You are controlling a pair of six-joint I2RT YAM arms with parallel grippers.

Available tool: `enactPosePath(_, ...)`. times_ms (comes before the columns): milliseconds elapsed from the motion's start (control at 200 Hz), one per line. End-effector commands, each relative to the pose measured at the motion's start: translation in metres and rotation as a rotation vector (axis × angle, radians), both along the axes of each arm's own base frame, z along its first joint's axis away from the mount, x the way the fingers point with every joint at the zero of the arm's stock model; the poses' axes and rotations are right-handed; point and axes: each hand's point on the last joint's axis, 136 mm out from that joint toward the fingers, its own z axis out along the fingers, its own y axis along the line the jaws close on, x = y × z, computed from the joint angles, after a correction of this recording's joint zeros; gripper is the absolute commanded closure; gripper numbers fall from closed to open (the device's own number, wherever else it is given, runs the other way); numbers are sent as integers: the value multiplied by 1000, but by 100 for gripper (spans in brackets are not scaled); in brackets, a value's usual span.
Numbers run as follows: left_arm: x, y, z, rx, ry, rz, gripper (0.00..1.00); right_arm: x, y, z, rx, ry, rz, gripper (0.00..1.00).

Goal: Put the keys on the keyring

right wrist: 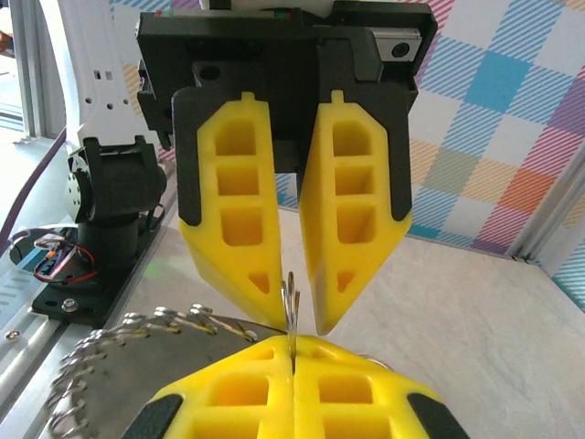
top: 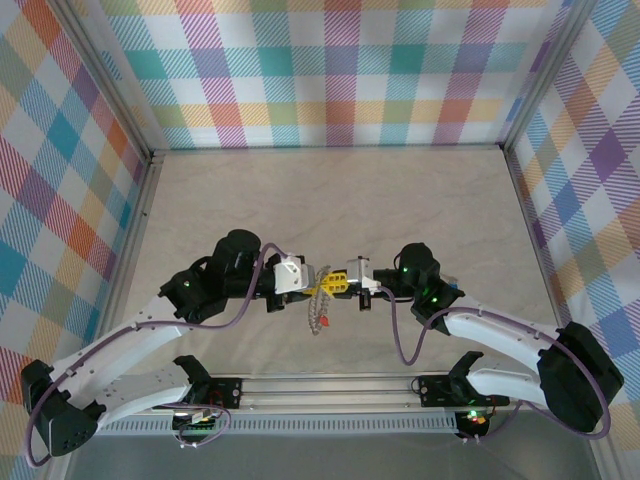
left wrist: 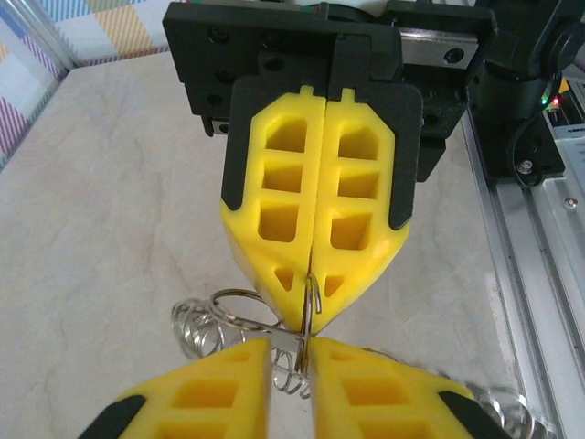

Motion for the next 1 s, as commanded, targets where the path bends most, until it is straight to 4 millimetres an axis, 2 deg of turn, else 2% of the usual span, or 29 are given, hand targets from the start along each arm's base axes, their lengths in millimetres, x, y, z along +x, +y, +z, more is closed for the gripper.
enactPosePath(0, -5, -6, 6, -13, -13, -51, 86, -9, 2, 17, 51, -44, 59, 100)
enactPosePath(35, -5, -6, 5, -11, -13, -50, 88, -10, 3, 17, 50, -43, 61, 100)
enactPosePath(135, -5, -5, 5, -10, -20, -48, 100, -10, 3, 16, 43, -39, 70, 100)
enactPosePath(190, -5, -4, 5, -7, -24, -44, 100, -10, 3, 14, 33, -40, 69, 100)
enactPosePath(275, -3, -2, 6, -3, -37, -29, 100, -11, 1, 8, 0, -42, 59, 88)
enactPosePath(370, -3, 0, 4, 20, -42, -34, 100, -13, -2, 8, -30, -56, 62, 82)
enactPosePath(590, 0, 2, -1, 67, -49, -36, 100, -20, -2, 9, -63, -38, 108, 78)
enactPosePath(995, -3, 0, -2, 73, -52, -62, 100, -16, 2, 2, -112, 37, 107, 76)
